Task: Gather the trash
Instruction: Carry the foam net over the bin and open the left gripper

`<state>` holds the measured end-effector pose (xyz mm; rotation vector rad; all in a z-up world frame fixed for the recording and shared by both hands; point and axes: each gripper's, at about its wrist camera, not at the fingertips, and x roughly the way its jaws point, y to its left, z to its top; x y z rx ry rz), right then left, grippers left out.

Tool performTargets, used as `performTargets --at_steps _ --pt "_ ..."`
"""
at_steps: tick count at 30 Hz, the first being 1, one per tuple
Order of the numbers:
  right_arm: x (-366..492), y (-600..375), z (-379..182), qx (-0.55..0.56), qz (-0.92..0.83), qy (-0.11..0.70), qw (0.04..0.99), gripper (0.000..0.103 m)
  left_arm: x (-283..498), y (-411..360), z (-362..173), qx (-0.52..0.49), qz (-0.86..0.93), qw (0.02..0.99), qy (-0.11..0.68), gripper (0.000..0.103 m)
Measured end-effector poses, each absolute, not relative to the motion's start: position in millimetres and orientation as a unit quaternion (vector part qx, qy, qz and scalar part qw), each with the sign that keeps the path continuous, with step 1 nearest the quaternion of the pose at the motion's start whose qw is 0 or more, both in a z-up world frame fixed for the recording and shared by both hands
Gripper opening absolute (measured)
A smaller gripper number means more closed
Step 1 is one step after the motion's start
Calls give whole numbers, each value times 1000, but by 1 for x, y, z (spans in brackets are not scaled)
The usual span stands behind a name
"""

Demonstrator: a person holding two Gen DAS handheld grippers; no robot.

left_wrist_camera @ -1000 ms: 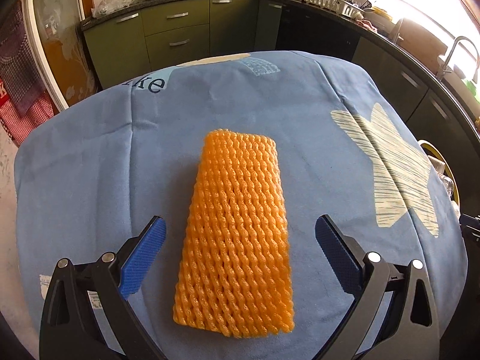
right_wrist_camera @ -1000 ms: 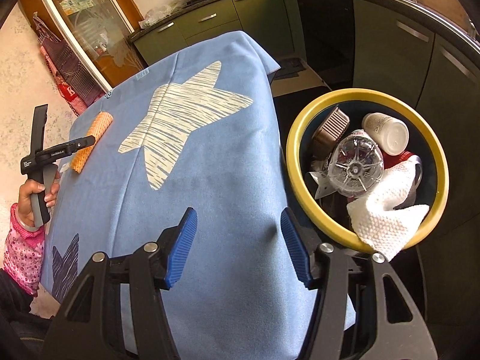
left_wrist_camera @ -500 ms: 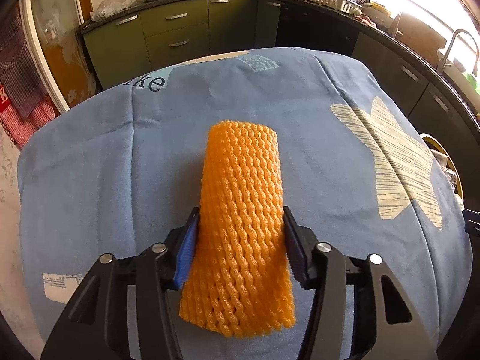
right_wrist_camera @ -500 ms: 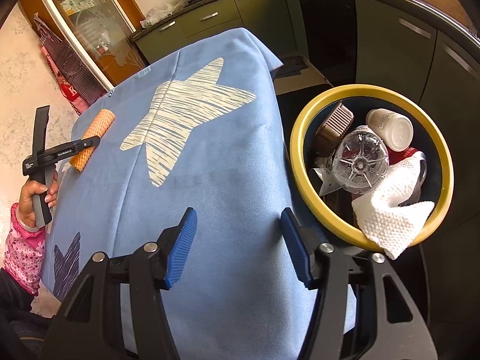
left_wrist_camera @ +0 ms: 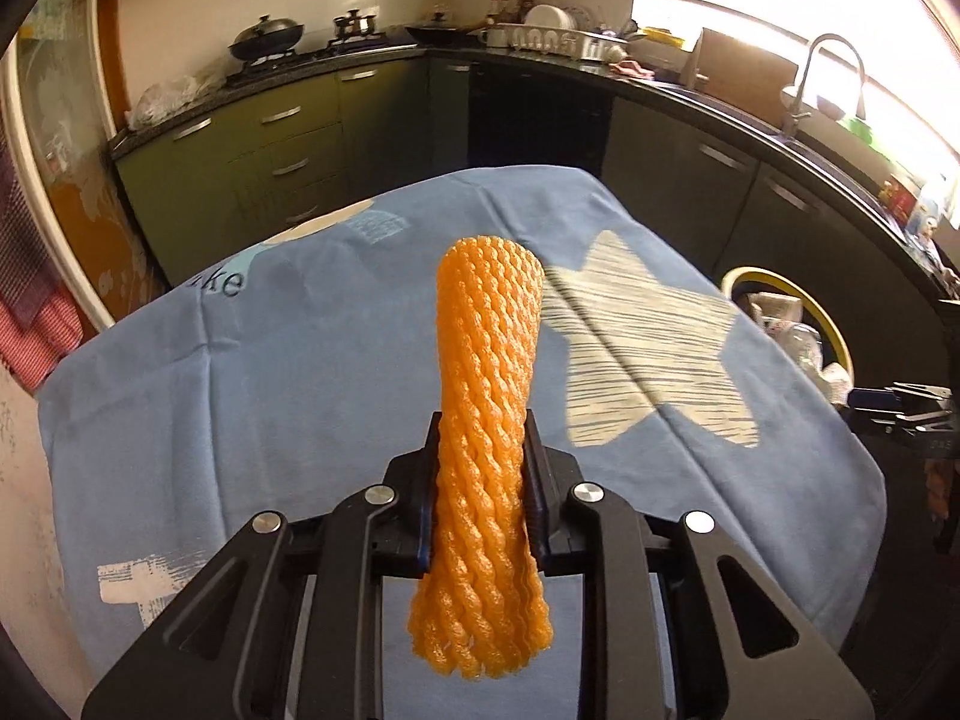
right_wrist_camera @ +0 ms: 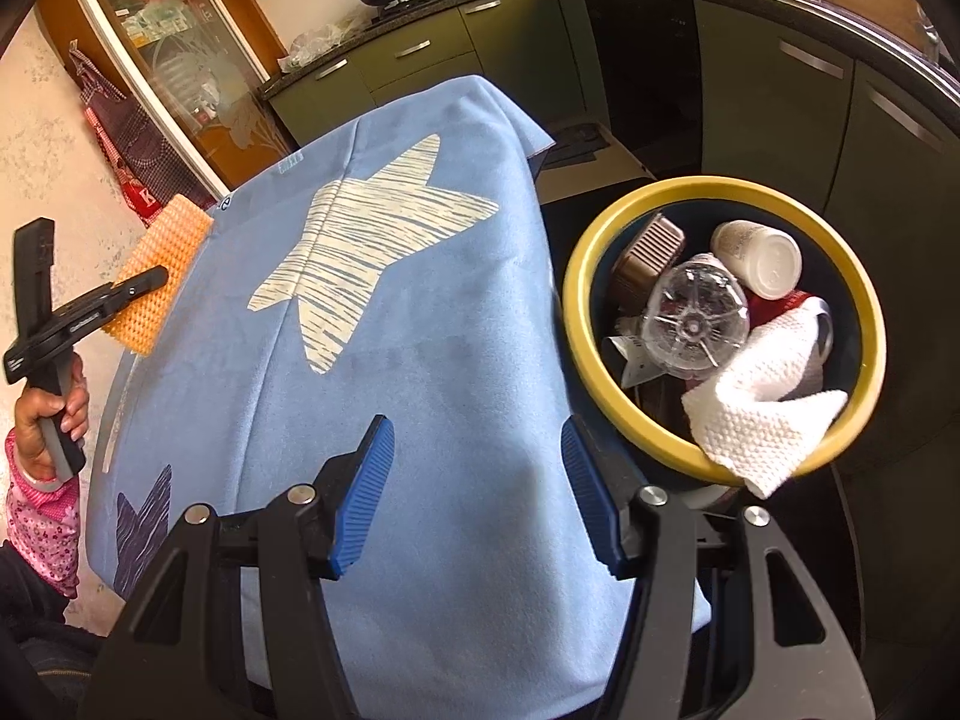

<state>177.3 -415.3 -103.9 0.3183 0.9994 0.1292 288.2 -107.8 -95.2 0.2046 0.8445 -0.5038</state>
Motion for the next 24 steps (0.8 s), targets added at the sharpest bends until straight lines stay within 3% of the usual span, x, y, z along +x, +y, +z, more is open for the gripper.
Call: performTargets --at_steps 9,24 --pt "134 -452 -95 138 -25 453 881 57 238 -258 -72 154 -403 809 399 23" --pt "86 -527 -102 200 -73 419 883 58 243 -507 -122 207 -477 732 441 28"
